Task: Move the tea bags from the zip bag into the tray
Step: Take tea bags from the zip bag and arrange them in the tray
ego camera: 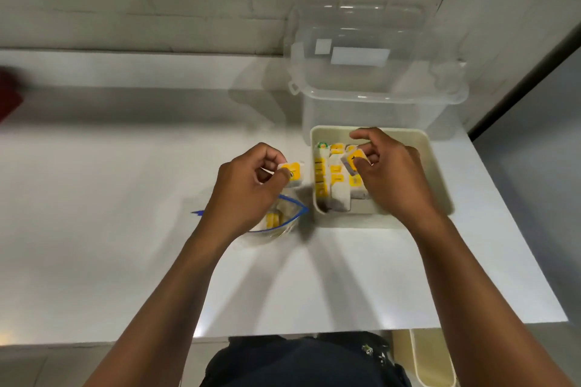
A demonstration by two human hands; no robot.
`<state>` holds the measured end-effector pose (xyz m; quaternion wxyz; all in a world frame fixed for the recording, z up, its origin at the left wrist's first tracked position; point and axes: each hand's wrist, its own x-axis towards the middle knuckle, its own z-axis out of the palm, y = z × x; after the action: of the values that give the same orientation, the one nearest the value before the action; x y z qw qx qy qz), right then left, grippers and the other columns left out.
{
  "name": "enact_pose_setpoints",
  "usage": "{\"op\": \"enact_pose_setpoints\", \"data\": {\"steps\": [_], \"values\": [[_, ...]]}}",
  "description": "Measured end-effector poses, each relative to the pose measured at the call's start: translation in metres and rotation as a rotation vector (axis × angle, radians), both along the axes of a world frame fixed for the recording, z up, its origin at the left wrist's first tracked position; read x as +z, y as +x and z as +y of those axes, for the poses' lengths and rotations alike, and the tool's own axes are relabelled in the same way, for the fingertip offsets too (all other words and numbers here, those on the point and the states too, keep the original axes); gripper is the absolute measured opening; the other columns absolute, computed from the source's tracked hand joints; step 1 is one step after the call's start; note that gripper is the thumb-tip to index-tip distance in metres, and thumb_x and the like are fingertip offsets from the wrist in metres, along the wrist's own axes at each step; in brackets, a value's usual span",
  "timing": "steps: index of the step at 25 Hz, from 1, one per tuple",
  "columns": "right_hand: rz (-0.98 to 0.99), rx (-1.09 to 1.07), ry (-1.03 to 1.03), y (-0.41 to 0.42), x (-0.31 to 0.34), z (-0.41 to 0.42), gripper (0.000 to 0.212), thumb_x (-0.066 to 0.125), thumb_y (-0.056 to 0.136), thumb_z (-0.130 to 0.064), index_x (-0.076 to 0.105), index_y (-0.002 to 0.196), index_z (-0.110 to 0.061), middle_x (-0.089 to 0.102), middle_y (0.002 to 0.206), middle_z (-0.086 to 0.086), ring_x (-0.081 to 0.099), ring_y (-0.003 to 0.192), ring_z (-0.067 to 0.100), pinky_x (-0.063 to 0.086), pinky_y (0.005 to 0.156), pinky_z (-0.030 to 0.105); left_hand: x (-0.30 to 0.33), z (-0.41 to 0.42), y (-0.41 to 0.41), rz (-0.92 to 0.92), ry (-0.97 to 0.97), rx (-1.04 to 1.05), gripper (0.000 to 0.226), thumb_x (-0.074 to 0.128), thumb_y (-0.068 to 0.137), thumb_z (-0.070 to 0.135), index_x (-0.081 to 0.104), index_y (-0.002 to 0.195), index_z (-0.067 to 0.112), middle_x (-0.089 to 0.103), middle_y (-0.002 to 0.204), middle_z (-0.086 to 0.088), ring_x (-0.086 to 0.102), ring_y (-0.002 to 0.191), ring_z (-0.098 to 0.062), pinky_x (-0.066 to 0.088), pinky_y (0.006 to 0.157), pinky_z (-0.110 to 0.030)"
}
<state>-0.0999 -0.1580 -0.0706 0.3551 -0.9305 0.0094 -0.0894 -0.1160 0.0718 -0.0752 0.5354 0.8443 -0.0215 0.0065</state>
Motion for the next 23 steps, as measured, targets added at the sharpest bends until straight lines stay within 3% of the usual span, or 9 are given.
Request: {"op": "enact_pose_setpoints", "data": {"steps": [2,4,9,13,16,20,23], "values": [[0.052,0.020,-0.054,0.009,-0.002,-0.030,0.039,0.065,0.088,-0.011,0.061,0.120,-0.031,0.063,0.092,-0.011,0.059,0.076,0.003,0.041,0.071,0.006,0.008,-0.028,0.009,-0.026,0.073,-0.096,0.008,0.072,0.086,0.022,0.065,0.085,0.026,0.068,0.079,0.010,0.065,0.071,-0.008,0.051,0.068,-0.022],[0.097,0.075,-0.120,0.016,-0.006,-0.054,0.042,0.068,0.084,-0.009,0.062,0.120,-0.029,0.061,0.087,-0.010,0.057,0.073,0.005,0.047,0.074,0.016,0.012,-0.058,0.018,-0.033,0.150,-0.178,0.007,0.073,0.084,0.021,0.067,0.084,0.025,0.068,0.078,0.010,0.063,0.072,-0.004,0.047,0.066,-0.014],[0.285,0.204,-0.220,0.027,-0.029,-0.093,0.038,0.071,0.081,-0.010,0.067,0.114,-0.028,0.067,0.077,-0.013,0.059,0.078,0.008,0.054,0.076,0.031,-0.009,-0.122,0.031,0.141,0.442,-0.397,0.006,0.075,0.083,0.028,0.071,0.083,0.023,0.069,0.082,0.009,0.064,0.082,-0.010,0.051,0.072,-0.025],[0.483,0.432,-0.279,0.034,-0.047,-0.105,0.035,0.071,0.081,-0.006,0.070,0.110,-0.026,0.067,0.077,-0.014,0.060,0.080,0.005,0.054,0.078,0.028,-0.035,-0.145,0.043,0.273,0.574,-0.382,0.013,0.066,0.087,0.016,0.066,0.081,0.027,0.068,0.087,0.007,0.062,0.088,-0.014,0.044,0.065,-0.022],[0.499,0.507,-0.326,0.046,-0.055,-0.106,0.035,0.065,0.083,-0.004,0.071,0.111,-0.023,0.071,0.085,-0.005,0.063,0.087,0.013,0.053,0.083,0.032,-0.051,-0.152,0.056,0.288,0.676,-0.342,0.017,0.066,0.085,0.016,0.063,0.076,0.030,0.070,0.090,0.007,0.063,0.091,-0.016,0.052,0.076,-0.029],[0.439,0.455,-0.314,0.059,-0.075,-0.104,0.039,0.063,0.085,-0.007,0.066,0.118,-0.026,0.071,0.098,0.001,0.065,0.092,0.021,0.056,0.081,0.040,-0.067,-0.156,0.069,0.259,0.823,-0.276,0.021,0.069,0.078,0.018,0.060,0.068,0.034,0.071,0.087,0.009,0.064,0.091,-0.016,0.053,0.086,-0.033],[0.399,0.405,-0.357,0.064,-0.085,-0.104,0.044,0.063,0.085,-0.010,0.061,0.121,-0.035,0.070,0.103,0.000,0.066,0.092,0.023,0.058,0.076,0.041,-0.072,-0.159,0.074,0.215,0.927,-0.213,0.010,0.072,0.078,0.020,0.069,0.078,0.030,0.071,0.090,0.009,0.065,0.091,-0.016,0.055,0.085,-0.033]]}}
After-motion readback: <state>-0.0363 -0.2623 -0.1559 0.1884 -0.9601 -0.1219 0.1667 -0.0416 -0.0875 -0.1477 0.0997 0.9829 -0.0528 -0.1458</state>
